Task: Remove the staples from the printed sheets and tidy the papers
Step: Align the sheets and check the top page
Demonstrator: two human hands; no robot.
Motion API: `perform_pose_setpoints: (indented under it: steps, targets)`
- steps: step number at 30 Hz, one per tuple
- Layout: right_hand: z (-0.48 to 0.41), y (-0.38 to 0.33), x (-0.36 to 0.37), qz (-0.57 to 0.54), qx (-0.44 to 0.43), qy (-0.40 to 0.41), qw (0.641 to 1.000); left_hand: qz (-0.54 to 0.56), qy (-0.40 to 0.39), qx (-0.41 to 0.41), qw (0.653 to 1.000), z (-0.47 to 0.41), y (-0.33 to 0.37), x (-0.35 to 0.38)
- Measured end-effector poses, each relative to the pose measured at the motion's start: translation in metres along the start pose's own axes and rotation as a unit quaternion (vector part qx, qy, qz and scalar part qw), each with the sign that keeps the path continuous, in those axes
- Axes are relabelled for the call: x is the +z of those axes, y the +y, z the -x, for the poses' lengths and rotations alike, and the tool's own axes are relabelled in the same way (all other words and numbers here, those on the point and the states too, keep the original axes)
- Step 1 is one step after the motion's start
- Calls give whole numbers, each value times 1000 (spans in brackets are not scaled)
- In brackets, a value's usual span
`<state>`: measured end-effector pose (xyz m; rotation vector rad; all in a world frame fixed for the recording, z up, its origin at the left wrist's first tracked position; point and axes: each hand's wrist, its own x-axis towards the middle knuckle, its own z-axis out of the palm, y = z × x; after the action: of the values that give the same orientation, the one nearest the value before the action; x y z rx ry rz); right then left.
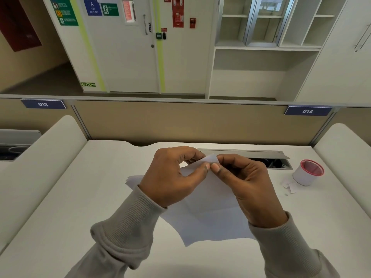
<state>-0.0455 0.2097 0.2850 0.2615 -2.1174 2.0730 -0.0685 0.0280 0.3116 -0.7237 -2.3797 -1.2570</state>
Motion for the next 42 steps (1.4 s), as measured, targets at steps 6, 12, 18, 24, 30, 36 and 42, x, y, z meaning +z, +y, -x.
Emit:
perform_pose_setpoints:
  steps: [6, 12, 18, 24, 30, 36, 42]
  targets:
    - [0, -1, -4, -6, -12, 1, 1000, 11, -33, -22, 999, -1, -5, -3]
    - [-1, 1, -6, -14, -6, 0, 1000, 14, -41, -22, 999, -4, -5, -1]
    - [-1, 2, -8, -19, -11, 2, 1000, 17, -47, -22, 998, -5, -7, 1]
    - [0, 4, -5, -28, -22, 29, 999, -10, -6, 7, 1000, -2, -7, 8]
    - [-2, 9, -1, -24, -41, 60, 997, -101, 37, 42, 993, 2, -4, 16]
    - [-3, 10, -4, -17, -39, 47, 998, -109, 46, 46, 992, 3, -5, 17]
    - [-2, 12, -6, 2, -29, 45, 999, -124, 97, 65, 985, -2, -10, 19]
